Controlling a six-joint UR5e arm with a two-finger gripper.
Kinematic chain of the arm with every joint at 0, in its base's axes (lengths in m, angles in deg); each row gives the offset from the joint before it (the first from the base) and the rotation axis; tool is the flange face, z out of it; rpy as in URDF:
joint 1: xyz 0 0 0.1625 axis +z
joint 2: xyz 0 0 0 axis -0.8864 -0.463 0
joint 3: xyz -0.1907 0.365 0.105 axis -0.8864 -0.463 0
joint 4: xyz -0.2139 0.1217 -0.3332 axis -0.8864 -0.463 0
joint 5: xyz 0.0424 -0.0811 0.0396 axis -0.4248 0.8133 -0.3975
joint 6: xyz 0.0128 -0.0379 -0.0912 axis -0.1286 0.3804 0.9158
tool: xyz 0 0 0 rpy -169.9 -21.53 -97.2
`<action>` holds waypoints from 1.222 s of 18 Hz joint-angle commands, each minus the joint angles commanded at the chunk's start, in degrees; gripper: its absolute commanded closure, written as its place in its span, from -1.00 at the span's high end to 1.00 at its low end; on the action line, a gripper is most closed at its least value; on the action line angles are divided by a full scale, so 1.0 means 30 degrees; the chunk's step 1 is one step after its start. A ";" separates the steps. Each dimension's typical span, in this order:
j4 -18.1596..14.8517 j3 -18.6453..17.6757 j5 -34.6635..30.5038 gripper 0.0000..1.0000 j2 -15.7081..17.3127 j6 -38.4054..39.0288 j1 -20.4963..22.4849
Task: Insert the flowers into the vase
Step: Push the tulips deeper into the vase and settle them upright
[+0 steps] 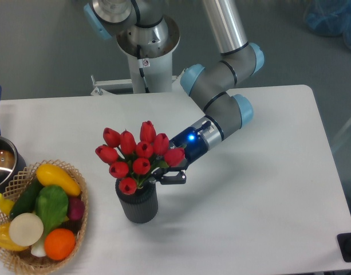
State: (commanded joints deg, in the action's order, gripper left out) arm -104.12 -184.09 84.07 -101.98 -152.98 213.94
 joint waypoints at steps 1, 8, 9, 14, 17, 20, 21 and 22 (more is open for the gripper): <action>0.0000 0.0000 0.0000 -0.61 0.0000 -0.0058 0.0000; 0.0000 0.0000 0.0000 -0.53 -0.0117 -0.0294 0.0000; 0.0000 0.0000 0.0000 -0.47 -0.0117 -0.0322 0.0000; -0.0029 -0.0029 0.0000 -0.29 -0.0088 -0.0293 0.0117; -0.0029 -0.0117 0.0000 -0.25 -0.0030 -0.0293 0.0117; -0.0029 -0.0117 0.0000 -0.13 0.0000 -0.0293 0.0117; 0.0000 -0.0088 0.0000 -0.08 0.0029 -0.0293 0.0146; 0.0000 -0.0088 0.0000 -0.02 0.0029 -0.0293 0.0146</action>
State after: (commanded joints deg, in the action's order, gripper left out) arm -104.12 -184.35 84.07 -101.89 -153.86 214.38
